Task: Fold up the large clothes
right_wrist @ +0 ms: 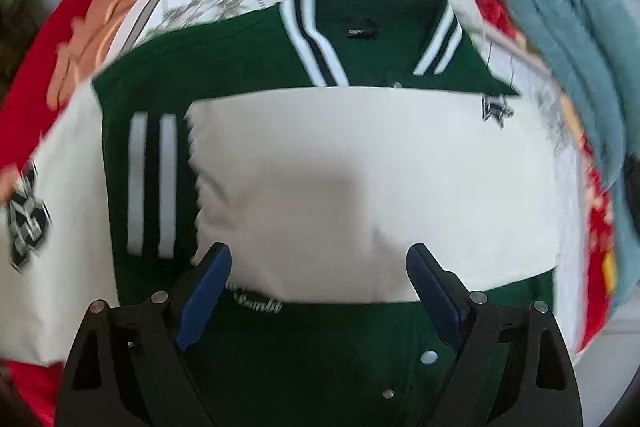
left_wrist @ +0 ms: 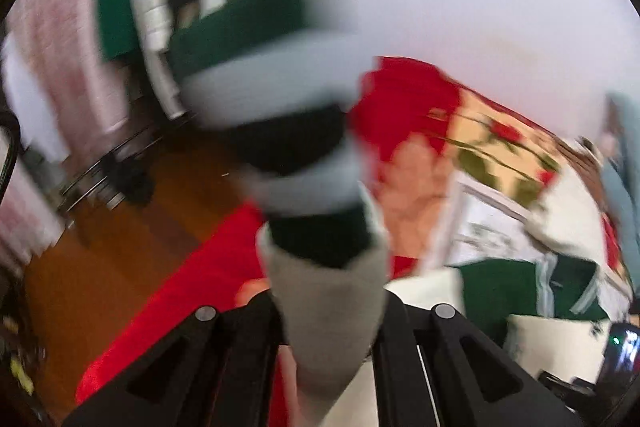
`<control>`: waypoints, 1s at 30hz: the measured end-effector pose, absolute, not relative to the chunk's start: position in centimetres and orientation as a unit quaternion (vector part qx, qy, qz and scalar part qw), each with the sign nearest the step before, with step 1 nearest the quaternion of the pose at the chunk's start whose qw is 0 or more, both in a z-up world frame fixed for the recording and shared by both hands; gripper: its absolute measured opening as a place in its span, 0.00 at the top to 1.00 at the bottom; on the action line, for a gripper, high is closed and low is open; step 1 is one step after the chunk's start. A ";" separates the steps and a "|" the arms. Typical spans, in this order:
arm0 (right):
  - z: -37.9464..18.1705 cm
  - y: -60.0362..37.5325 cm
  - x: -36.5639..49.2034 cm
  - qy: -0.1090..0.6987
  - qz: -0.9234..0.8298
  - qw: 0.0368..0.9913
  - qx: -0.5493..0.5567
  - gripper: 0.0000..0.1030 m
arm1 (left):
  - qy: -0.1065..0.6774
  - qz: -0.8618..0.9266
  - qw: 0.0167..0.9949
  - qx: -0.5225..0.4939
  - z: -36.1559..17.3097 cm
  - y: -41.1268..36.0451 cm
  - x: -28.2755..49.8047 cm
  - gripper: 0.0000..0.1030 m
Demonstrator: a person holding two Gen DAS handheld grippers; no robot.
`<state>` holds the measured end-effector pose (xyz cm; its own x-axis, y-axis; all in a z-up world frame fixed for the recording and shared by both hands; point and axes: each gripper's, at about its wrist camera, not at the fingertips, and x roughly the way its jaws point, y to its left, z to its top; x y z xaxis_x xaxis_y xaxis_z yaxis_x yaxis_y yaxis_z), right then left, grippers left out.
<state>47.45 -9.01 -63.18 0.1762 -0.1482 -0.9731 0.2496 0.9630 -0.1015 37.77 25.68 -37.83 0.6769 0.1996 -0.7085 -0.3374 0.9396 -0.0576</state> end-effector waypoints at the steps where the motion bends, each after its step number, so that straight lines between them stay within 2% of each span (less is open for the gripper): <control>1: -63.0 -10.3 47.3 0.629 -0.130 0.765 0.058 0.12 | 0.375 0.130 0.914 -0.088 -37.4 23.6 38.4 0.98; 8: -62.4 -23.2 43.9 0.634 -0.162 0.743 0.144 0.12 | 0.387 -0.008 0.918 -0.081 -35.7 6.5 41.5 0.98; 17: -64.0 -39.7 38.2 0.642 -0.235 0.706 0.183 0.12 | 0.463 -0.130 0.875 -0.051 -42.0 -12.3 42.1 0.98; 23: -65.7 -44.9 35.9 0.644 -0.239 0.690 0.228 0.12 | 0.532 -0.127 0.837 0.001 -46.4 -18.6 41.0 0.95; 27: -65.9 -46.4 35.0 0.643 -0.214 0.689 0.259 0.12 | 0.555 -0.117 0.823 0.018 -47.6 -19.7 41.0 0.92; 28: -65.9 -46.8 35.0 0.644 -0.206 0.688 0.264 0.12 | 0.554 -0.117 0.825 0.012 -47.4 -19.4 41.0 0.88; 30: -65.9 -47.3 35.0 0.647 -0.190 0.686 0.273 0.12 | 0.554 -0.124 0.823 -0.002 -47.4 -19.2 41.0 0.62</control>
<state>34.98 -47.33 -65.93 0.0891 0.0921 -0.9918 0.6143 0.7787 0.1275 40.97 -19.22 -47.38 0.3560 -0.2068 -0.9113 0.2018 0.9692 -0.1411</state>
